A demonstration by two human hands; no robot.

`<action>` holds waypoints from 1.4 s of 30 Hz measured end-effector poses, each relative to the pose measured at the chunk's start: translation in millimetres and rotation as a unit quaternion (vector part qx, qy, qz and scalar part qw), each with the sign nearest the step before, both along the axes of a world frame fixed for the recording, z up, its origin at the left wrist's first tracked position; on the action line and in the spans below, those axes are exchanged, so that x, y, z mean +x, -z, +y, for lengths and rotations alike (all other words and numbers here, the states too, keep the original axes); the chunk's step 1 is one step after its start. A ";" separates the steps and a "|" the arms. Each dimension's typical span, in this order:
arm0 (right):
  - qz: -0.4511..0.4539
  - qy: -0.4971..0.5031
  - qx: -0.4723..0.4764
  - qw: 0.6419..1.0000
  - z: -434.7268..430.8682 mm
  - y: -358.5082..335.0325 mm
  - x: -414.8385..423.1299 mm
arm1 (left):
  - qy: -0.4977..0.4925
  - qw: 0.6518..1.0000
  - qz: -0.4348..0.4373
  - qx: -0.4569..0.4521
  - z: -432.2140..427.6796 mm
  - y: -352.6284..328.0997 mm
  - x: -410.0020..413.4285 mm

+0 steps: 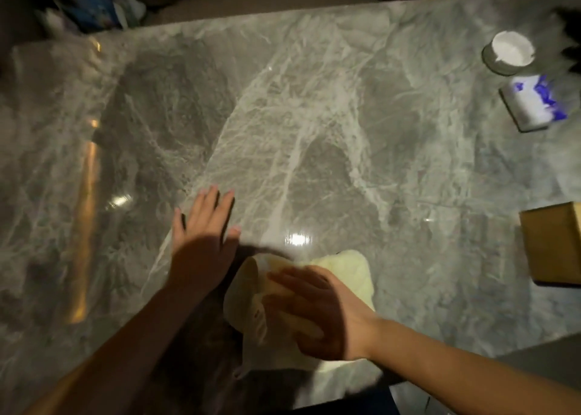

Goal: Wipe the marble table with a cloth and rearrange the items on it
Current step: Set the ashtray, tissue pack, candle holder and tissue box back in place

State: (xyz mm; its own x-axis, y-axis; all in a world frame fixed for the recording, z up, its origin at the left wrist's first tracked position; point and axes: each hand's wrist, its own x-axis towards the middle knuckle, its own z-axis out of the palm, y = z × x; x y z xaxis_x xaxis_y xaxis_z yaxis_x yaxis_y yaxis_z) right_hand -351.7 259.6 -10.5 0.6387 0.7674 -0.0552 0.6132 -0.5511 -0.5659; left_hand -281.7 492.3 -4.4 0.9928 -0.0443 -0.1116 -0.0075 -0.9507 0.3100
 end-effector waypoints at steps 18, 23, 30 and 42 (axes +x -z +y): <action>-0.156 0.183 -0.147 0.959 -219.0 -115.8 122.5 | 0.071 0.996 -0.057 -0.011 -230.9 -111.9 71.1; -0.118 0.233 -0.153 0.953 -301.0 -112.2 130.5 | 0.091 0.995 -0.042 -0.021 -297.6 -107.3 82.4; -0.072 0.308 -0.175 0.932 -390.2 -97.2 141.0 | 0.113 0.993 0.002 -0.013 -376.3 -92.7 90.5; 0.026 0.382 -0.166 0.909 -452.1 -52.8 191.8 | 0.041 0.987 0.117 -0.104 -478.0 -49.5 121.9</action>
State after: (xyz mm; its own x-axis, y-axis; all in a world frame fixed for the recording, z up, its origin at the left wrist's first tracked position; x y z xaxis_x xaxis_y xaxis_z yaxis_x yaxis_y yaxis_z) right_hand -159.9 -192.4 42.3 0.9679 0.0371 -0.2486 -0.0425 -0.9507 -0.3072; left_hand -159.9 14.3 45.1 0.9332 -0.1699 -0.3167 0.0124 -0.8654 0.5010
